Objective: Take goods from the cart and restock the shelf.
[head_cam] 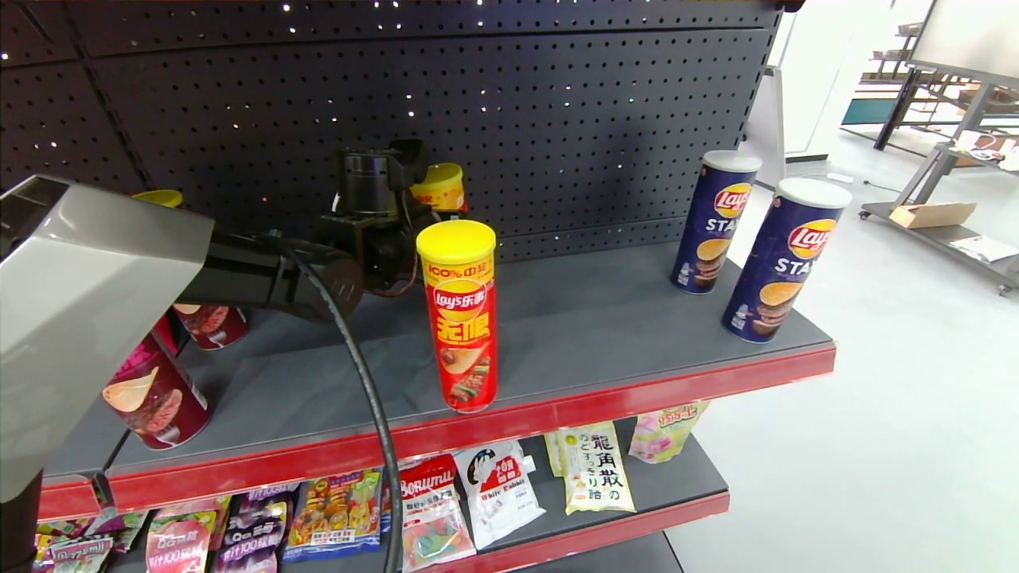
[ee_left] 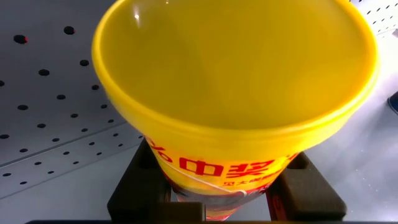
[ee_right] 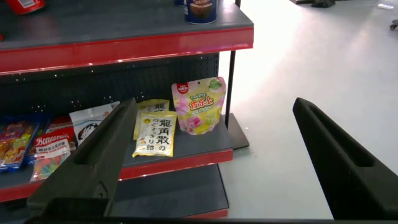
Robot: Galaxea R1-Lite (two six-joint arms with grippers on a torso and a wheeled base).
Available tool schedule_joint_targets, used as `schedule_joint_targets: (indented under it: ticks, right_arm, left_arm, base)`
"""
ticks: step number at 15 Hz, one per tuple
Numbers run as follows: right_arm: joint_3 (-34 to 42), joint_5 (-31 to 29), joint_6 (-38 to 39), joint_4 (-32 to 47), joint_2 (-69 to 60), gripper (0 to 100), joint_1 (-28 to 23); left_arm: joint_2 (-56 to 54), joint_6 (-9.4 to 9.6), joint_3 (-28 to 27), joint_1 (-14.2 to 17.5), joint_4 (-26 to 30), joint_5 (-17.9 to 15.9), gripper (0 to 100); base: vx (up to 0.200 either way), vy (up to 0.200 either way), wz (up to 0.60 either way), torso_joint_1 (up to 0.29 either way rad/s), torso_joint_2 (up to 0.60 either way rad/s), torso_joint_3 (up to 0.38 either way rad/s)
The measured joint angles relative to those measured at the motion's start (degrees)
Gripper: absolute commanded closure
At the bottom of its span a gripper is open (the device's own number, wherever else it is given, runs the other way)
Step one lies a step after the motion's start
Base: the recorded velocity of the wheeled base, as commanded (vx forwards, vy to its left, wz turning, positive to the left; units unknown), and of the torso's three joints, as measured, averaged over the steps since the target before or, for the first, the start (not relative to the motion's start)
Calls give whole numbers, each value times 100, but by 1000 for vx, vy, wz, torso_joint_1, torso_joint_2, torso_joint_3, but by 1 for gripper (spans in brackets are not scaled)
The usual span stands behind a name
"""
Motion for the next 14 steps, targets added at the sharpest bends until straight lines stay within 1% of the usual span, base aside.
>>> schedule_joint_targets:
  ticks: [3,14]
  right_arm:
    - [0,0,2,2,0,0,-5]
    - [-2,0,0,2,0,0,-7]
  left_arm:
    - [-55,0,0,2,208,-2,100]
    - [-121,-6,21,11,301,0,100]
  base:
    - [0,0,0,0,0,0]
    - [0,0,0,0,0,0]
